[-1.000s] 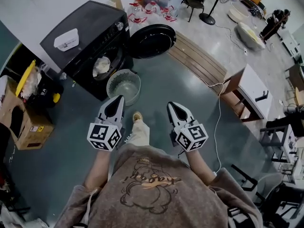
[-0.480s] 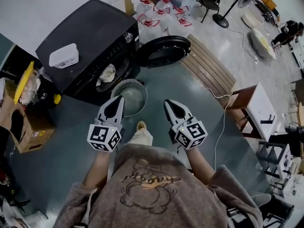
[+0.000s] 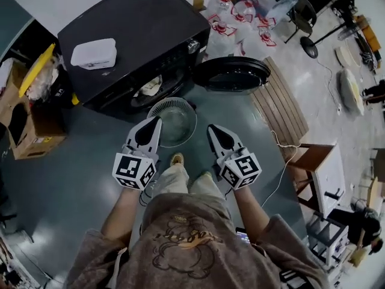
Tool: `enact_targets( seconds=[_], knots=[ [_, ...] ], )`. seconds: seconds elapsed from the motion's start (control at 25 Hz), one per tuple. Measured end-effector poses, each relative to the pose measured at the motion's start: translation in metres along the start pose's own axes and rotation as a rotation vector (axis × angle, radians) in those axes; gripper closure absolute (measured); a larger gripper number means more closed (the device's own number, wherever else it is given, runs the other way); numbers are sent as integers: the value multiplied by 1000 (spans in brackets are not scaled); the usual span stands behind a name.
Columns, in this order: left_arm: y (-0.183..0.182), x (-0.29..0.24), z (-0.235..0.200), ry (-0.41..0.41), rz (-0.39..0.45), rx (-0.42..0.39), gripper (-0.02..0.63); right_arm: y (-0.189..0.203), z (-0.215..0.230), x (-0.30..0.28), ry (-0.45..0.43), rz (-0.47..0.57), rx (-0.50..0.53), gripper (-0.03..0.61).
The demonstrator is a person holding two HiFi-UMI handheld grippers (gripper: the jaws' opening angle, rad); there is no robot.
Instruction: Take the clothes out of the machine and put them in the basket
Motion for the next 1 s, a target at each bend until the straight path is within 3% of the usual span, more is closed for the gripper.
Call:
enact_targets(
  seconds=[0.2, 0.52, 0.84, 1.0],
  knots=[
    [21, -8, -19, -120, 19, 11, 607, 9, 19, -36, -82, -52, 12, 581],
    [94, -23, -50, -255, 36, 36, 607, 61, 45, -113, -230, -121, 54, 581],
    [193, -44, -81, -313, 47, 72, 607, 124, 71, -184, -303, -143, 104, 581],
    [242, -62, -97, -331, 67, 59, 607, 160, 102, -218, -298, -124, 111, 581]
  ],
)
Point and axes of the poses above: the fingertips, and each gripper's own axes: x backward along the fingers, z to its right, y out of its underside, the point moved 2 cm from there along x, backward along the fingers, and after that the axes turned 14 degrees about -x, right-handed, at the moved point
